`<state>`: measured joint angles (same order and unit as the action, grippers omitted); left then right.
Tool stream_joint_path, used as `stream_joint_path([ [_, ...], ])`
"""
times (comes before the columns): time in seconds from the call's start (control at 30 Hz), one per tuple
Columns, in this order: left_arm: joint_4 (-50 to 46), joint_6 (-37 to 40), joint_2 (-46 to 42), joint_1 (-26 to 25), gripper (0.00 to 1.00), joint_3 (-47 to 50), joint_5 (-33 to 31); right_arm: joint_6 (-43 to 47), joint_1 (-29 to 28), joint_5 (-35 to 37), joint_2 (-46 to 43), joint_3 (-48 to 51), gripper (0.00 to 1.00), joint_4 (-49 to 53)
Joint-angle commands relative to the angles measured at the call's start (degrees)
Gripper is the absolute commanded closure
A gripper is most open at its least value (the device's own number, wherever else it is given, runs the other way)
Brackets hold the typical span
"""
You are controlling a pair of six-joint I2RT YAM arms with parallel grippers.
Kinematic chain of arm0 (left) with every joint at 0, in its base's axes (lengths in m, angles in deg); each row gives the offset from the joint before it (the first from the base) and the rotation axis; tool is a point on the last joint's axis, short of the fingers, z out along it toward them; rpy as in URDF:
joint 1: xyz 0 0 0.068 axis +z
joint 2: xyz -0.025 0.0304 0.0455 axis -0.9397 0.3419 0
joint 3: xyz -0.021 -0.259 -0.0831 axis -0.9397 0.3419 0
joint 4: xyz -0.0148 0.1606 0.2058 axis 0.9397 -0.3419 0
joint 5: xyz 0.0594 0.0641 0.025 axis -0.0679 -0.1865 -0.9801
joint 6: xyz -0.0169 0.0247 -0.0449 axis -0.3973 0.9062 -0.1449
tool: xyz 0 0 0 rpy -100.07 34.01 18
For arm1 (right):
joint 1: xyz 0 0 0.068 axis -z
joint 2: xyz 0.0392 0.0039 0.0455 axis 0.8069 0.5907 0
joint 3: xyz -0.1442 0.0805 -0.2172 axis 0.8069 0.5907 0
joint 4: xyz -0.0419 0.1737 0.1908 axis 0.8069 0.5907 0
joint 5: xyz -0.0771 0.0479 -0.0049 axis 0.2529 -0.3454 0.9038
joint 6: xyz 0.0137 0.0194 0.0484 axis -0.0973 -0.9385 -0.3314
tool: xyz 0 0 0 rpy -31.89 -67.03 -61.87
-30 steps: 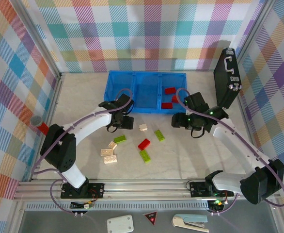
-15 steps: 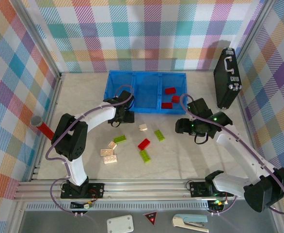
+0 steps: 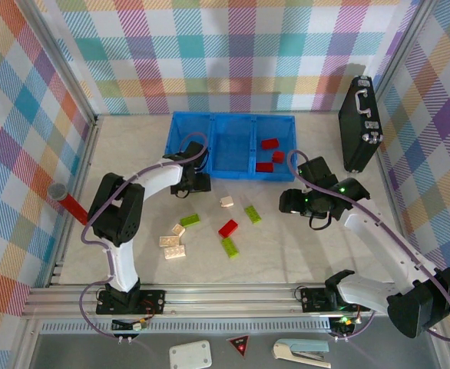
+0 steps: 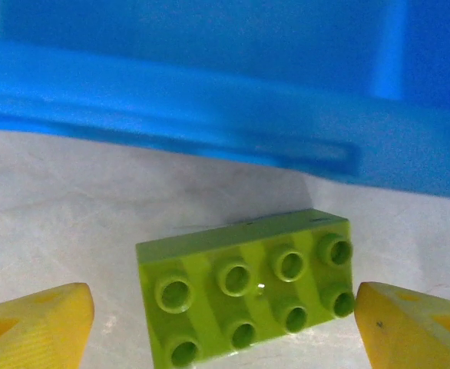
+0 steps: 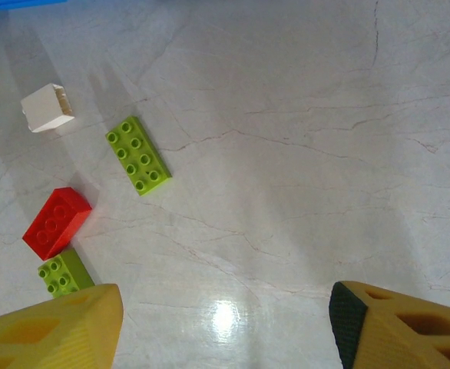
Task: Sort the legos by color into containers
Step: Pick up the lego from the center of the table.
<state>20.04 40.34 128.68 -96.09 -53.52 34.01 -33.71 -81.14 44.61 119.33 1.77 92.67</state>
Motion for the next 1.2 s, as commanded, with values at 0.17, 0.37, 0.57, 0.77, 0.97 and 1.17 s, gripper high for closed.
stream_joint_path([
  [0.17, -0.1, 1.2, 2.9, 0.6, 0.19, -2.6, -0.8, -1.3, -0.2, -0.2, -2.3, -1.9, 0.28, 3.2],
  [0.37, 0.1, 1.4, 3.3, 0.5, 0.26, -2.8, -0.2, -1.5, -0.2, 0.2, -2.8, -2.3, 0.29, 3.9],
  [0.57, 0.4, 1.4, 2.8, 0.5, 0.33, -2.2, 0.0, -2.0, -0.2, 0.0, -3.4, -1.6, 0.29, 3.8],
  [0.77, 0.7, 1.5, 1.7, 0.6, 0.35, -1.5, 0.0, -2.2, -0.2, -0.1, -3.7, -1.3, 0.29, 3.8],
  [0.97, 1.1, 1.3, -0.3, 0.5, 0.37, -0.4, 0.4, -2.3, -0.2, -0.4, -3.9, -0.9, 0.29, 3.6],
  [1.17, 0.7, 1.3, -2.4, 0.5, 0.38, -0.1, 0.9, -2.3, -0.2, -0.5, -4.1, -0.5, 0.29, 3.5],
])
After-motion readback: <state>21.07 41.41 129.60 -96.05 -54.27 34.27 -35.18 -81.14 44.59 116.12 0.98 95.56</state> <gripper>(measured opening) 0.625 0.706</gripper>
